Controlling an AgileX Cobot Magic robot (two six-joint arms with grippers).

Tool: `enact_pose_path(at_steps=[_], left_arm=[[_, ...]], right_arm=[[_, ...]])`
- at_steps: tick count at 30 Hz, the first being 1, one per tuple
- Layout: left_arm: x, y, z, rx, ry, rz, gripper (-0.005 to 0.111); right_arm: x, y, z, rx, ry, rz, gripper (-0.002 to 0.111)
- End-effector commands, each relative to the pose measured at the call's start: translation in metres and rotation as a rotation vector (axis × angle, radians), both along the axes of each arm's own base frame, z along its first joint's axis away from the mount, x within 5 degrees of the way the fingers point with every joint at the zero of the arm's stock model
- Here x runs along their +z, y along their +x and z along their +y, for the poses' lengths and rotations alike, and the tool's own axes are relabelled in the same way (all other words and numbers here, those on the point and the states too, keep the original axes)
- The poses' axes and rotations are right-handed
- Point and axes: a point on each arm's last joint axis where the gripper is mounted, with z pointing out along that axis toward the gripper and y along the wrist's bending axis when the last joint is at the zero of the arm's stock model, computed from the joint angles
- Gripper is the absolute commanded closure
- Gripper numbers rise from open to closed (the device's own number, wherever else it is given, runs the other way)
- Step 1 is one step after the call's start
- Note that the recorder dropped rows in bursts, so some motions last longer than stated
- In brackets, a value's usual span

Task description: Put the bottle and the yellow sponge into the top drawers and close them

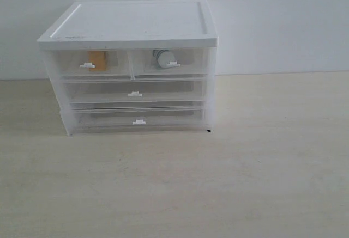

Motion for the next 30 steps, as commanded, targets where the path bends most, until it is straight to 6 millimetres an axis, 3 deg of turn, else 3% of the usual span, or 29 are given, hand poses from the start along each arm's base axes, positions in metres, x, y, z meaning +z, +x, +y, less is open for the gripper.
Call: enact_pose_path(at_steps=[1,13,30], left_arm=[[0.000,0.000,0.000,0.002,-0.018,-0.012,0.103],[0.000,0.000,0.000,0.002,-0.018,-0.012,0.103],[0.000,0.000,0.000,0.002,-0.018,-0.012,0.103]], right_arm=[[-0.007,0.001,0.000,-0.010,-0.069,0.034,0.108],[-0.027,0.002,0.002,-0.012,-0.328,0.162,0.108],[-0.042,0.000,0.001,0.006,-0.465,0.283,0.108]])
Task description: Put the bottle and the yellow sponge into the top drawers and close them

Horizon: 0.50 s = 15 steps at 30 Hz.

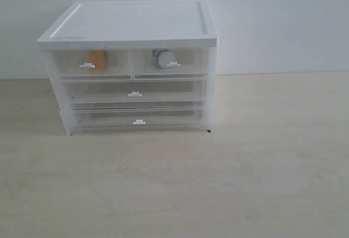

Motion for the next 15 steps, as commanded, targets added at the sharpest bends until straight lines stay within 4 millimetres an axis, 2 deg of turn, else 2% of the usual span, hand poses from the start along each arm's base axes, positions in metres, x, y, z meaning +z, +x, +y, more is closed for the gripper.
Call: enact_pose_path(at_steps=[1,15], left_arm=[[0.0001,0.0002,-0.0002,0.002,-0.018,-0.012,0.103],[0.0001,0.0002,-0.0002,0.002,-0.018,-0.012,0.103]], right_arm=[[-0.0078,-0.0012,-0.0013,-0.004,-0.071,0.046,0.108],[-0.0109,0.0012,-0.0102,-0.166,-0.098,0.079,0.108]])
